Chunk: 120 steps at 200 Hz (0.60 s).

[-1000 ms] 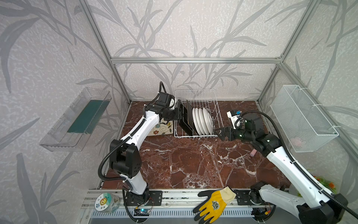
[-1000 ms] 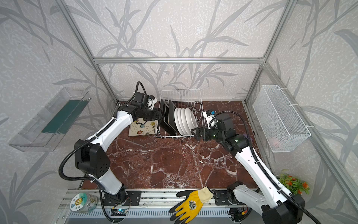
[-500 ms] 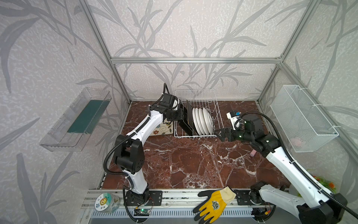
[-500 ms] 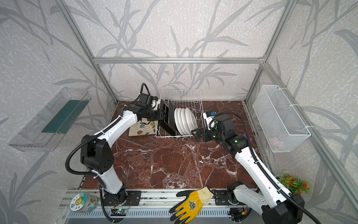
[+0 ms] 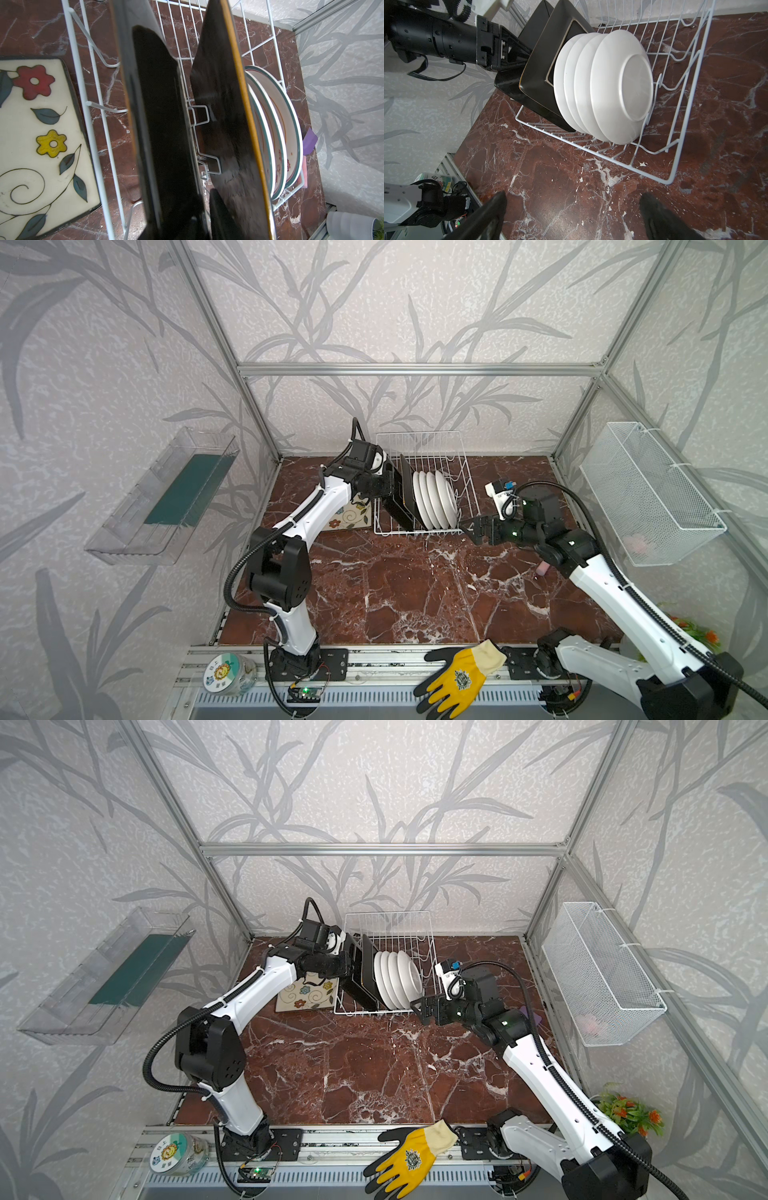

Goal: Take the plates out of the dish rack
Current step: 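Reach the left gripper into the rack and grasp the next square plate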

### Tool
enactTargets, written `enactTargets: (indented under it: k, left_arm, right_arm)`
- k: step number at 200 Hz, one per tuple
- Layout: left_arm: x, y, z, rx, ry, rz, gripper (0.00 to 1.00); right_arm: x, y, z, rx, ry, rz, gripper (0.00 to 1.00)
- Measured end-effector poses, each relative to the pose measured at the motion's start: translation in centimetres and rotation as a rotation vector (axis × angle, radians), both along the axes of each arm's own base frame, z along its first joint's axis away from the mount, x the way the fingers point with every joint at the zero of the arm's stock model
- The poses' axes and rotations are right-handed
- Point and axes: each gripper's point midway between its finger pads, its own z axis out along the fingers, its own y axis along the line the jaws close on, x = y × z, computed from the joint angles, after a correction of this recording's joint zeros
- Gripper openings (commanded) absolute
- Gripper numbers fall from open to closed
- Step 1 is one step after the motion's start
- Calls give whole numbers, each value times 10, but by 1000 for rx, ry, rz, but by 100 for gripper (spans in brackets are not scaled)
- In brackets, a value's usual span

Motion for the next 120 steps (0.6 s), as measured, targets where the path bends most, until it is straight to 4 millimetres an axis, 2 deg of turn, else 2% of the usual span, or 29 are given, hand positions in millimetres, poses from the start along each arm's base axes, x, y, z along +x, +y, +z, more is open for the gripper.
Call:
enactTargets:
  k: [46,63,98,120]
  left_arm:
    - [1,-3,3,-33,12,18,22]
    - [0,-5,4,-56,23,24,16]
    - [0,-7,5,-70,33,35,12]
    - [-1,-8,6,-81,40,43,3]
  right_arm:
    - [0,0,-2,3,5,-4,99]
    - [0,0,-2,5,6,-5,99]
    - [1,0,-3,13,3,-10,99]
    - [0,0,-4,16,5,-13,99]
